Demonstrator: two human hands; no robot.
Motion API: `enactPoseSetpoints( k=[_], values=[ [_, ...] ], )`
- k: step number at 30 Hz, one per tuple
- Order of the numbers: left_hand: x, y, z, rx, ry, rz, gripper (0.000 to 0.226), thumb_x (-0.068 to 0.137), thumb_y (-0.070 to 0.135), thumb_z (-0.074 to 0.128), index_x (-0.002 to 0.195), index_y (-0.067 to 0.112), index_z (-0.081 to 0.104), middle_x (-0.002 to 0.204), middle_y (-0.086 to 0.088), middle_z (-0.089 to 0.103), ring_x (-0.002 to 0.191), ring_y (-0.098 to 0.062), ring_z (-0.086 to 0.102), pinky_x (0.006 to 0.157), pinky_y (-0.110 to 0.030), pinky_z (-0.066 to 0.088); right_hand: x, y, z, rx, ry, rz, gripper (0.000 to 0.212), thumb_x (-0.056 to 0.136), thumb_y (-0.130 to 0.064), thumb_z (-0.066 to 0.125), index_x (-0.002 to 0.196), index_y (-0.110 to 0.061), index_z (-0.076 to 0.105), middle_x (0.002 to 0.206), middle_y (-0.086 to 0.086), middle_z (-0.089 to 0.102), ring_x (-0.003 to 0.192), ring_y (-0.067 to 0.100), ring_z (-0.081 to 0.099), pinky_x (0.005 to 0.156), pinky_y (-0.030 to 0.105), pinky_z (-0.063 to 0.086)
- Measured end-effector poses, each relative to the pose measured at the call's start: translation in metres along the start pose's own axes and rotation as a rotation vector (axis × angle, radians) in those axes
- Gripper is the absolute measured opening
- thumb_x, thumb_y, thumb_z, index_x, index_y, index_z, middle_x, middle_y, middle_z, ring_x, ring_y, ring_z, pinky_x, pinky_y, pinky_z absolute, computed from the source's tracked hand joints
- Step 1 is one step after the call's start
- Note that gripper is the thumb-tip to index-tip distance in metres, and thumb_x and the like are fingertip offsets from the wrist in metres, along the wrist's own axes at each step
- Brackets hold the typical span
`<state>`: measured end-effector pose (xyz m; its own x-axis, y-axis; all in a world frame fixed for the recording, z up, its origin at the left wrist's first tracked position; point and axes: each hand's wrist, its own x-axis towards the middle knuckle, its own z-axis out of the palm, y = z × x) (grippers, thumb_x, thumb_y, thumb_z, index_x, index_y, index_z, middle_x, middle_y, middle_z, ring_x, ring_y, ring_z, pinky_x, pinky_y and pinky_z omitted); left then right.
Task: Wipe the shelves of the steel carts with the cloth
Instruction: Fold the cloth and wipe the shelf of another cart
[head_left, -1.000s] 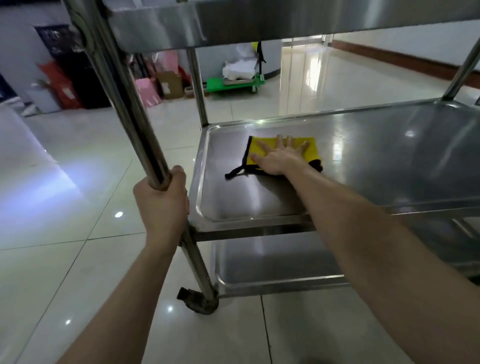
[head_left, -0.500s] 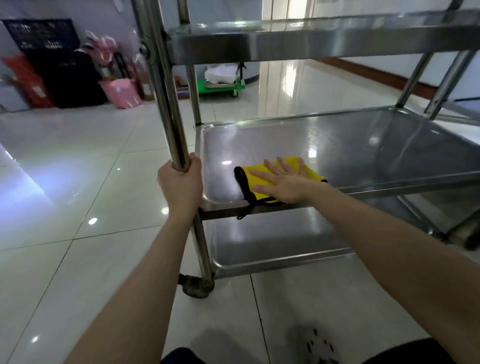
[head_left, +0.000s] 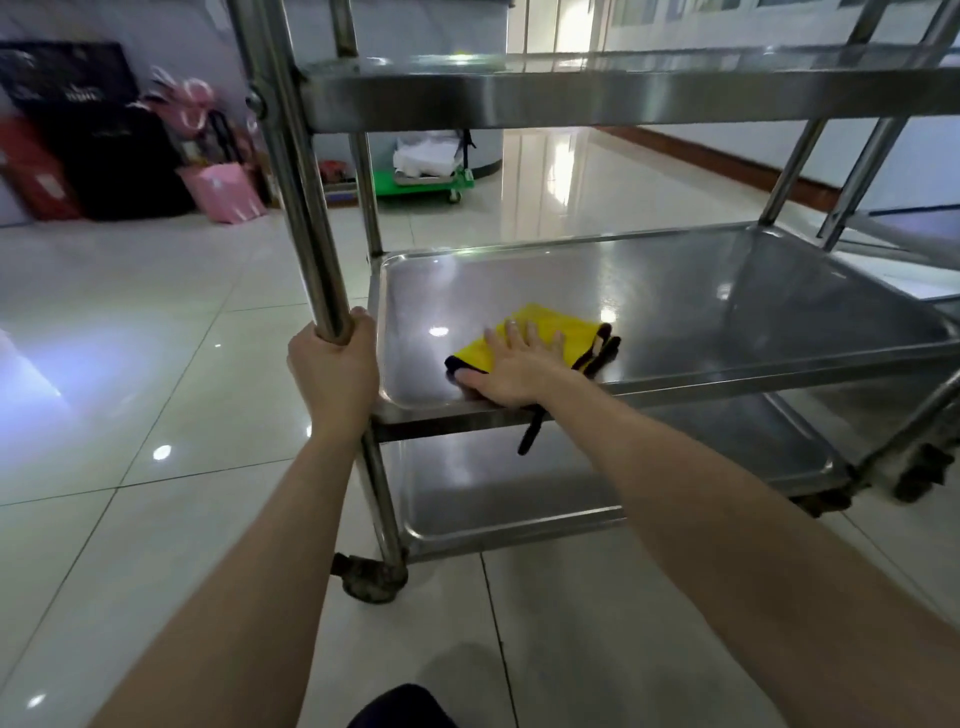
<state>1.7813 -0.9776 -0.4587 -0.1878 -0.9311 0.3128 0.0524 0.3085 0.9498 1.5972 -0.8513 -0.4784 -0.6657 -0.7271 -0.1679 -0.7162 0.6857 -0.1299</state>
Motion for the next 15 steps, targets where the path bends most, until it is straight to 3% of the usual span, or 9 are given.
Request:
enactPoseSetpoints(
  k=[3,4,6,9,12,15],
  values=[
    [-0.003,0.004,0.000,0.009,0.018,-0.014,0.054,0.087,0.042,0.067,0.073,-0.006,0.047,0.060,-0.018,0.048,0.054,-0.026,0.050,0.052,-0.052,0.052,-0.002,0.039,-0.015,0.040,-0.138,-0.288,0.103,0.081,-0.102,0.019,0.168,-0.047,0.017,0.181,-0.011,0.001,0.167,0.018,-0.006,0.129,0.064,-0.008],
    [-0.004,0.005,0.000,0.012,0.023,-0.018,0.051,0.087,0.042,0.067,0.071,-0.002,0.048,0.060,-0.015,0.047,0.054,-0.025,0.050,0.052,-0.050,0.051,0.001,0.046,-0.022,0.091,-0.148,-0.295,0.103,0.079,-0.103,0.010,0.166,-0.051,0.023,0.180,-0.011,0.009,0.167,0.019,0.001,0.131,0.062,-0.003],
    [-0.005,0.008,0.000,0.011,0.021,-0.031,0.049,0.088,0.042,0.067,0.071,0.000,0.050,0.061,-0.014,0.048,0.054,-0.025,0.050,0.053,-0.044,0.048,0.008,0.046,-0.025,0.157,-0.014,-0.164,0.108,0.080,-0.099,0.004,0.168,-0.042,0.025,0.180,0.004,0.017,0.166,0.029,0.010,0.131,0.058,0.007],
    [-0.002,0.008,-0.002,0.016,0.021,-0.050,0.055,0.089,0.041,0.067,0.077,-0.010,0.049,0.063,-0.015,0.049,0.054,-0.025,0.052,0.056,-0.038,0.047,0.016,0.026,0.000,0.072,0.095,0.033,0.103,0.096,-0.088,0.017,0.173,-0.021,0.002,0.178,0.022,-0.004,0.165,0.041,-0.009,0.131,0.060,-0.008],
    [-0.002,0.008,-0.003,0.032,0.037,-0.056,0.046,0.089,0.039,0.068,0.075,-0.003,0.055,0.059,-0.015,0.052,0.048,-0.023,0.056,0.050,-0.033,0.048,0.027,0.037,0.008,0.002,0.039,-0.153,0.106,0.092,-0.093,0.017,0.173,-0.028,-0.002,0.179,0.017,-0.013,0.165,0.037,-0.015,0.130,0.059,-0.012],
    [-0.006,0.012,-0.005,0.095,0.055,-0.079,0.049,0.089,0.043,0.069,0.080,-0.005,0.063,0.057,-0.010,0.061,0.048,-0.019,0.062,0.050,-0.028,0.052,0.035,0.094,-0.006,-0.026,-0.009,-0.311,0.108,0.082,-0.102,0.015,0.171,-0.042,-0.002,0.180,0.002,-0.013,0.166,0.024,-0.013,0.132,0.051,-0.009]
  ],
)
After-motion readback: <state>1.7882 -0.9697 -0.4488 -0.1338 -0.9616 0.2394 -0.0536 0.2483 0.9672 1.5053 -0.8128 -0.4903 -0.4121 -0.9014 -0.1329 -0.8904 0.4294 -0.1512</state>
